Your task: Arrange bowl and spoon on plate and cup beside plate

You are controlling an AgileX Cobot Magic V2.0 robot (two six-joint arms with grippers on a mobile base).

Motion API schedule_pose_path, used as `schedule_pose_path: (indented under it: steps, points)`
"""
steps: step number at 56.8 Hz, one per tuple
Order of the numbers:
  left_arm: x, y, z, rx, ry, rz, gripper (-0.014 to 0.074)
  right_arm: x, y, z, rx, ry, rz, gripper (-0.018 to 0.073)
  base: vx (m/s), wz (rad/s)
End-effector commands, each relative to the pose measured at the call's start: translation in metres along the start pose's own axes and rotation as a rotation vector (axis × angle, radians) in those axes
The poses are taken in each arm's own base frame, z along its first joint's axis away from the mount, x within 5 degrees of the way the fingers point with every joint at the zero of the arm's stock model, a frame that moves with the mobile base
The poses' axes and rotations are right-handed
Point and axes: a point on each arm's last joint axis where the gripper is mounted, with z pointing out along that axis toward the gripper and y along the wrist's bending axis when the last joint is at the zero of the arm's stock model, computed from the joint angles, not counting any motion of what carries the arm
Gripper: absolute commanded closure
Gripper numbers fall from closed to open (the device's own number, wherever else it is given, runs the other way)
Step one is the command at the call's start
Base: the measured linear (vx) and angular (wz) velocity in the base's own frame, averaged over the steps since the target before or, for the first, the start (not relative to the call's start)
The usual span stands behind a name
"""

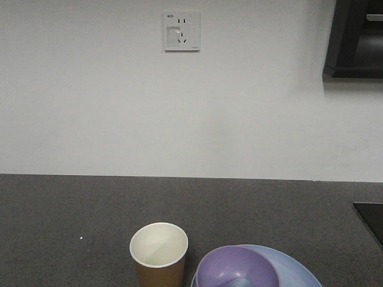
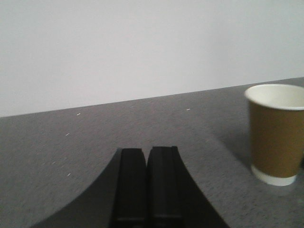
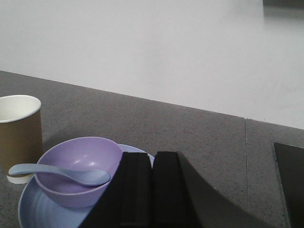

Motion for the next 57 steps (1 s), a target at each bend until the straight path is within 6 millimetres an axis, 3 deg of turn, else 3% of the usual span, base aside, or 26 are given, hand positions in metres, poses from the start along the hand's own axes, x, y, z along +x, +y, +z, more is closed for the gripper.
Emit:
schedule_pose_path:
  steps: [1,11,57]
  points:
    - [0.005,0.002,-0.007,-0.052,-0.129,-0.023,0.06,-0.016,-0.001,-0.002,0.009,-0.106,-0.018,0.0568,0.0,0.0]
    - [0.037,0.004,-0.009,-0.094,-0.191,-0.03,0.06,-0.016,-0.001,-0.002,0.009,-0.106,-0.018,0.0568,0.0,0.0]
    - [0.038,0.004,-0.008,-0.1,-0.151,-0.03,0.06,-0.016,-0.001,-0.002,0.009,-0.106,-0.018,0.0568,0.0,0.0]
